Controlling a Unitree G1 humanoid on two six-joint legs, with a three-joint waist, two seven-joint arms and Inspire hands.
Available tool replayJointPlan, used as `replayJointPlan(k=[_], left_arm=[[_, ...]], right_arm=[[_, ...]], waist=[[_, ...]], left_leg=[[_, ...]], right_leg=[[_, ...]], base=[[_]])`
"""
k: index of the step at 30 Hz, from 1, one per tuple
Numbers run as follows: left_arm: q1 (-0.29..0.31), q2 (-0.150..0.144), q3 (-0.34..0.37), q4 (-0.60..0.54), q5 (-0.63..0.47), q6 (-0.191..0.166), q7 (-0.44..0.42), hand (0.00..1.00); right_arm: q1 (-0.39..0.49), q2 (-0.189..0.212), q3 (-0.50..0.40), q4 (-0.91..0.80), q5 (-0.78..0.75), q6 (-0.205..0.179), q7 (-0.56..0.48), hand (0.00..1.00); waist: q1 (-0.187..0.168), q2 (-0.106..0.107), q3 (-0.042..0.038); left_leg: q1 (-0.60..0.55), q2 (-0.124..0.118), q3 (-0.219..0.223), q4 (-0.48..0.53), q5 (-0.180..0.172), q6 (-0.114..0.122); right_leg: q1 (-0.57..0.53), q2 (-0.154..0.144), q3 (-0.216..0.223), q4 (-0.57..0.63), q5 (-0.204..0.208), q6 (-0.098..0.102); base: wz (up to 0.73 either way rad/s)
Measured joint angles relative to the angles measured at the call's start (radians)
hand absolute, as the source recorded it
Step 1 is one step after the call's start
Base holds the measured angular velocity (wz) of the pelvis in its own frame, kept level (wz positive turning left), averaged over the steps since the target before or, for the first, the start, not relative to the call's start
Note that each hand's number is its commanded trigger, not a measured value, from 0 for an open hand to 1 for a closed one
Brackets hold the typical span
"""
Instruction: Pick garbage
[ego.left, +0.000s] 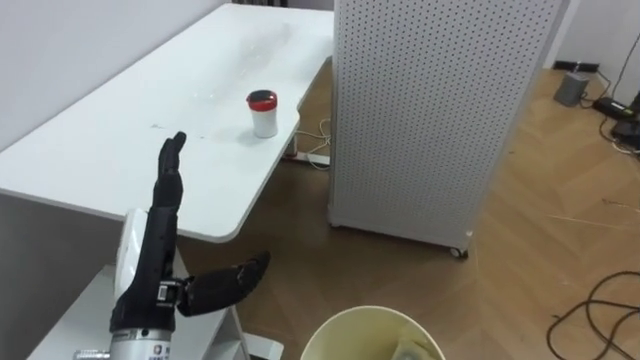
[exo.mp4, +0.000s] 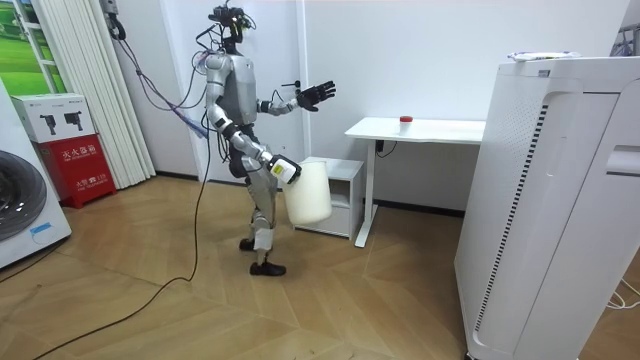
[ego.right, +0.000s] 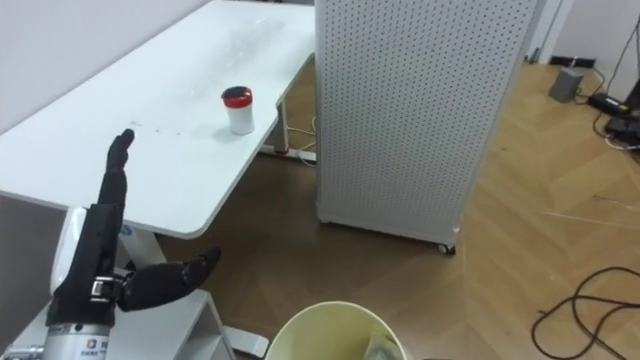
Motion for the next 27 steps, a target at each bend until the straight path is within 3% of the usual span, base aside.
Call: replayJointPlan(k=[1,3,4,6,7,8,9,10,12,13,14,17,18,20,22,23,24,25,26,27], left_arm=[[0.000,-0.003,-0.003,0.016,0.000,-0.005,0.000,0.00],[-0.002,-0.010,-0.005,0.028,-0.001,-0.005,0.001,0.00],[-0.001,-0.018,-0.004,0.030,-0.004,-0.005,0.003,0.00],[-0.001,-0.021,-0.003,0.033,-0.019,-0.006,0.003,0.00],[0.002,-0.022,0.000,0.039,-0.020,-0.006,0.004,0.00],[0.002,-0.022,0.000,0.044,-0.019,-0.006,0.004,0.00],[0.005,-0.027,-0.001,0.057,-0.018,-0.006,0.004,0.00],[0.010,-0.029,-0.001,0.061,-0.016,-0.006,0.003,0.00],[0.013,-0.028,-0.003,0.060,-0.014,-0.006,0.002,0.00],[0.014,-0.029,-0.004,0.061,-0.014,-0.006,0.002,0.00],[0.018,-0.029,-0.005,0.061,-0.013,-0.005,0.001,0.00],[0.041,-0.025,-0.005,0.050,-0.018,-0.006,-0.022,0.00],[0.039,-0.015,-0.005,0.044,-0.028,-0.008,-0.031,0.00],[0.040,-0.012,-0.012,0.044,-0.037,-0.010,-0.040,0.00],[0.029,-0.011,-0.036,0.036,-0.036,-0.018,-0.045,0.00],[0.022,-0.014,-0.041,0.036,-0.036,-0.019,-0.045,0.00],[0.020,-0.016,-0.044,0.037,-0.036,-0.020,-0.045,0.00],[0.019,-0.016,-0.045,0.043,-0.036,-0.020,-0.045,0.00],[0.019,-0.014,-0.044,0.044,-0.036,-0.020,-0.045,0.00],[0.015,-0.010,-0.043,0.044,-0.036,-0.020,-0.044,0.00]], right_arm=[[0.002,-0.003,0.005,0.015,0.003,0.000,-0.001,1.00],[0.001,-0.008,0.001,0.028,0.008,0.000,-0.008,1.00],[0.000,-0.007,-0.007,0.040,0.007,0.000,-0.016,1.00],[0.000,-0.009,-0.006,0.052,0.007,0.002,-0.025,1.00],[0.001,-0.013,0.004,0.053,0.007,0.007,-0.024,1.00],[0.002,-0.015,0.010,0.053,0.007,0.009,-0.024,1.00],[0.003,-0.017,0.017,0.053,0.007,0.011,-0.024,1.00],[0.003,-0.015,0.023,0.053,0.007,0.011,-0.024,1.00],[0.005,-0.014,0.027,0.054,0.008,0.010,-0.019,1.00],[0.007,-0.017,0.025,0.057,0.017,0.010,-0.015,1.00],[0.009,-0.020,0.025,0.060,0.019,0.010,-0.015,1.00],[0.014,-0.026,0.032,0.067,0.013,0.013,-0.018,1.00],[0.012,-0.025,0.050,0.067,0.012,0.013,-0.022,1.00],[0.018,-0.025,0.070,0.069,0.012,0.014,-0.021,1.00],[0.012,-0.025,0.070,0.067,0.015,0.014,-0.026,1.00],[0.008,-0.025,0.071,0.067,0.015,0.013,-0.028,1.00],[0.009,-0.022,0.077,0.064,0.016,0.013,-0.032,1.00],[0.012,-0.016,0.078,0.063,0.016,0.014,-0.035,1.00],[0.012,-0.015,0.077,0.062,0.016,0.014,-0.036,1.00],[0.010,-0.017,0.076,0.051,0.016,0.013,-0.039,1.00]], waist=[[0.003,-0.006,0.0068],[0.005,-0.004,0.0060],[0.008,-0.007,0.0065],[0.037,-0.007,0.0062],[0.058,-0.002,0.0054],[0.067,0.003,0.0028],[0.075,0.014,-0.0032],[0.078,0.013,-0.0078],[0.077,-0.008,-0.0075],[0.072,-0.020,-0.0004],[0.067,-0.020,0.0010],[0.088,-0.013,-0.0049],[0.086,-0.015,-0.0053],[0.080,-0.030,-0.0094],[0.078,-0.043,-0.0238],[0.077,-0.049,-0.0160],[0.072,-0.049,-0.0126],[0.067,-0.045,-0.0104],[0.064,-0.041,-0.0118],[0.061,-0.029,-0.0040]], left_leg=[[-0.062,0.002,-0.016,0.107,0.011,-0.021],[-0.149,-0.007,-0.028,0.102,0.005,-0.012],[-0.218,-0.021,-0.033,0.056,0.016,-0.016],[-0.291,-0.034,-0.042,-0.104,0.084,-0.024],[-0.308,-0.035,-0.073,-0.230,0.127,-0.024],[-0.313,-0.031,-0.098,-0.286,0.144,-0.024],[-0.322,-0.027,-0.117,-0.299,0.219,-0.026],[-0.321,-0.035,-0.113,-0.283,0.266,-0.021],[-0.328,-0.039,-0.072,-0.262,0.297,-0.013],[-0.338,-0.041,-0.042,-0.219,0.298,-0.013],[-0.342,-0.039,-0.033,-0.190,0.297,-0.011],[-0.348,-0.038,-0.024,-0.104,0.271,0.028],[-0.341,-0.051,-0.018,-0.081,0.247,0.057],[-0.315,-0.083,0.008,-0.075,0.207,0.078],[-0.291,-0.137,0.034,-0.050,0.149,0.099],[-0.288,-0.145,0.040,-0.036,0.135,0.109],[-0.280,-0.153,0.048,0.001,0.102,0.122],[-0.263,-0.154,0.048,0.028,0.062,0.130],[-0.254,-0.154,0.048,0.034,0.047,0.133],[-0.227,-0.151,0.041,0.038,0.017,0.138]], right_leg=[[0.021,-0.002,0.006,0.001,-0.007,-0.007],[0.035,0.001,0.035,0.001,-0.022,-0.001],[0.039,0.000,0.054,0.002,-0.028,0.002],[0.036,-0.001,0.079,0.011,-0.038,0.006],[0.028,-0.002,0.077,0.032,-0.056,0.006],[0.023,-0.002,0.069,0.055,-0.072,0.005],[0.017,-0.015,0.037,0.097,-0.115,0.025],[0.016,-0.039,-0.013,0.131,-0.151,0.046],[0.025,-0.101,-0.092,0.181,-0.204,0.073],[0.035,-0.135,-0.138,0.208,-0.235,0.083],[0.046,-0.149,-0.145,0.214,-0.254,0.080],[0.087,-0.147,-0.111,0.210,-0.290,0.095],[0.110,-0.163,-0.111,0.206,-0.305,0.103],[0.154,-0.200,-0.109,0.182,-0.324,0.126],[0.177,-0.265,-0.113,0.217,-0.327,0.142],[0.161,-0.276,-0.112,0.274,-0.322,0.147],[0.119,-0.299,-0.106,0.401,-0.282,0.148],[0.083,-0.307,-0.089,0.505,-0.215,0.147],[0.069,-0.308,-0.085,0.546,-0.175,0.148],[0.049,-0.300,-0.085,0.606,-0.092,0.152]], base=[[0.17],[0.19],[0.07],[-0.26],[-0.44],[-0.46],[-0.35],[-0.24],[0.12],[0.34],[0.30],[-0.14],[-0.05],[0.07],[0.00],[0.08],[0.17],[0.20],[0.08],[0.00]])
